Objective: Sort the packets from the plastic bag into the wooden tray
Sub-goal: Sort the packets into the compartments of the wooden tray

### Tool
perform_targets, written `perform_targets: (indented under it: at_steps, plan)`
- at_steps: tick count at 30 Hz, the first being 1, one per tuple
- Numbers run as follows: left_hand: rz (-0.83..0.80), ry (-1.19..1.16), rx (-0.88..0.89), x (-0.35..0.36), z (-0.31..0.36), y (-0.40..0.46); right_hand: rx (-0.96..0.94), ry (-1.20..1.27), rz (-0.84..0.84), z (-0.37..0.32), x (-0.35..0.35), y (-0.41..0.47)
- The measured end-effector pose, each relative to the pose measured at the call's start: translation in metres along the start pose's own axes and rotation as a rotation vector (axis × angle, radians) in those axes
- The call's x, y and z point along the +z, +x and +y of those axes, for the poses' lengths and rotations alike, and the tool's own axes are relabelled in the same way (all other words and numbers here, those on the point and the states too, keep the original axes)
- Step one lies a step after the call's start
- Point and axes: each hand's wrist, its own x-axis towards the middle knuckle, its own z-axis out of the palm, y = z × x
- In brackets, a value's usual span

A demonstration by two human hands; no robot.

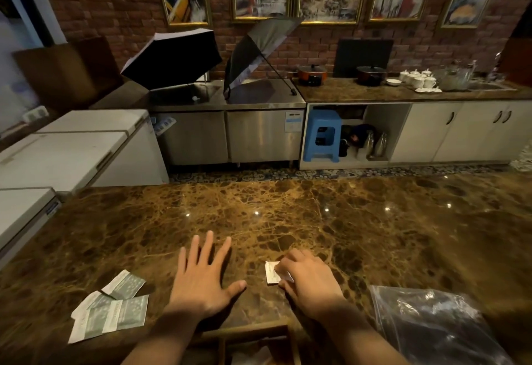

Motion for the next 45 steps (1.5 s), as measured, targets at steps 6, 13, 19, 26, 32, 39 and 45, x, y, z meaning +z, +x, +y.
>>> perform_targets:
  at_steps: [6,13,19,26,32,39,45]
  plan:
    - [-0.132,-0.093,-0.069,0.019,-0.013,0.001,0.097,0.125,0.088,0.003,0.005,0.000]
    - [-0.094,-0.078,-0.049,0.026,-0.017,0.001,0.250,0.243,0.068,-0.002,0.005,0.004]
    - [-0.111,-0.056,0.009,0.017,-0.027,-0.004,0.472,0.407,0.093,-0.009,0.003,0.003]
    - [-0.113,-0.046,0.036,0.013,-0.037,-0.015,0.349,0.433,0.227,-0.034,-0.015,-0.015]
    - [-0.122,-0.066,0.038,0.011,-0.038,-0.016,0.211,0.296,0.274,-0.074,-0.038,-0.051]
    - [-0.138,-0.091,0.024,0.005,-0.035,-0.024,0.111,0.241,0.039,-0.100,-0.034,-0.108]
    - [-0.195,-0.143,0.003,-0.008,-0.037,-0.034,0.020,0.181,-0.003,-0.102,-0.032,-0.124]
